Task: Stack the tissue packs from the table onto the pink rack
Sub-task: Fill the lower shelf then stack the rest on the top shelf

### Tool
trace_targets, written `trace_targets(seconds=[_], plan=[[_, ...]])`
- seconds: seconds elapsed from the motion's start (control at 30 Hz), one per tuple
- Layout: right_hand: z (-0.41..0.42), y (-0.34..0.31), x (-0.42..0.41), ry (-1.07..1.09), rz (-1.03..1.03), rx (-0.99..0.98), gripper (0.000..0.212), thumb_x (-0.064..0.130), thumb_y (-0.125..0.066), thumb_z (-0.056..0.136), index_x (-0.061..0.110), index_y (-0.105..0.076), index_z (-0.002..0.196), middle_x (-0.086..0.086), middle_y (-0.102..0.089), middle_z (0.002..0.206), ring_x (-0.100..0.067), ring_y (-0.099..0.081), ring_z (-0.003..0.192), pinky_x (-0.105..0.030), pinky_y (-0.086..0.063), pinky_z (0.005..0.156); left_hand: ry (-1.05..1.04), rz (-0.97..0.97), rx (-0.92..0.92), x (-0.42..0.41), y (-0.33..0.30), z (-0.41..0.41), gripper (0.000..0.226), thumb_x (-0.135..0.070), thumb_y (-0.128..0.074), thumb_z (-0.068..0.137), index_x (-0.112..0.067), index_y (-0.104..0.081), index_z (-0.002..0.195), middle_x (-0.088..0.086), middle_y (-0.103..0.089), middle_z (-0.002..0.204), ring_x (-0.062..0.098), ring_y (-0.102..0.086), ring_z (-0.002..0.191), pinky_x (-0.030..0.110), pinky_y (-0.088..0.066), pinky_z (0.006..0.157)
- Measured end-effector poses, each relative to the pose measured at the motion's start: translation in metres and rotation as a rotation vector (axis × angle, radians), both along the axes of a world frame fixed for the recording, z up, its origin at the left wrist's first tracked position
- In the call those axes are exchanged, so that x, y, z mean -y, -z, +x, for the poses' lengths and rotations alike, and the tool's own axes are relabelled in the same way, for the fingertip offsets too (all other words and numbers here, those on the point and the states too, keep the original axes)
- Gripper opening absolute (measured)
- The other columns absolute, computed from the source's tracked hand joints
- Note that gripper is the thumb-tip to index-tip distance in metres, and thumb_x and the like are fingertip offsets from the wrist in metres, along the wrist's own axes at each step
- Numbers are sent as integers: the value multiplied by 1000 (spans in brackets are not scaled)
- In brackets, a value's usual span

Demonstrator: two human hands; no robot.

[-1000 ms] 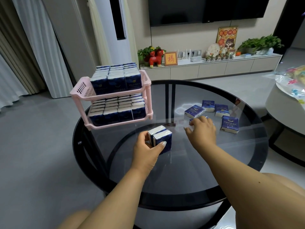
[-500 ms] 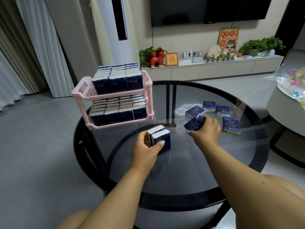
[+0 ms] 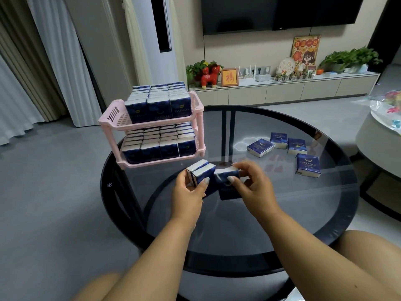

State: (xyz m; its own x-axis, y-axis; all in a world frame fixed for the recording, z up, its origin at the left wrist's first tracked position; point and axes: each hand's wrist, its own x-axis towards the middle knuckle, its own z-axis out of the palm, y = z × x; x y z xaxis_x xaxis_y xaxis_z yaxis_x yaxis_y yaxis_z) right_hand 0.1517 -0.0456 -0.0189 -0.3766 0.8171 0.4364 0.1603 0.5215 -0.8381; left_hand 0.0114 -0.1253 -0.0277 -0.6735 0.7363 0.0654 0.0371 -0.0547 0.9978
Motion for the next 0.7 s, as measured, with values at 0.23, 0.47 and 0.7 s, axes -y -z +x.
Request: trace_targets(seconds=[0.23,0.47,0.7], plan=[[-4,8,-4,-62,14,34,35,12,-67,86,35,-50,107,22,-56,100,2,-56,93,-19,-50,72,149,58,53,4,-5,4,40,-20,-69,81,-30,-57,118,-3,-71,104,4,-61,71,14,-46,54],[-4,11,-5,-77,-55,73,34,29,-58,89,28,-48,122,16,-55,113,0,-54,101,-19,-45,81,121,-77,-165,2,-6,10,67,-22,-86,69,-30,-48,124,-18,-63,112,-11,-59,98,6,-49,71],[-5,5,4,-273,-1,344,54,54,-32,90,35,-33,140,15,-55,130,-5,-51,114,-20,-40,89,118,-85,-210,-2,-7,9,65,-21,-87,66,-29,-50,119,-16,-65,110,-6,-62,97,10,-50,71]])
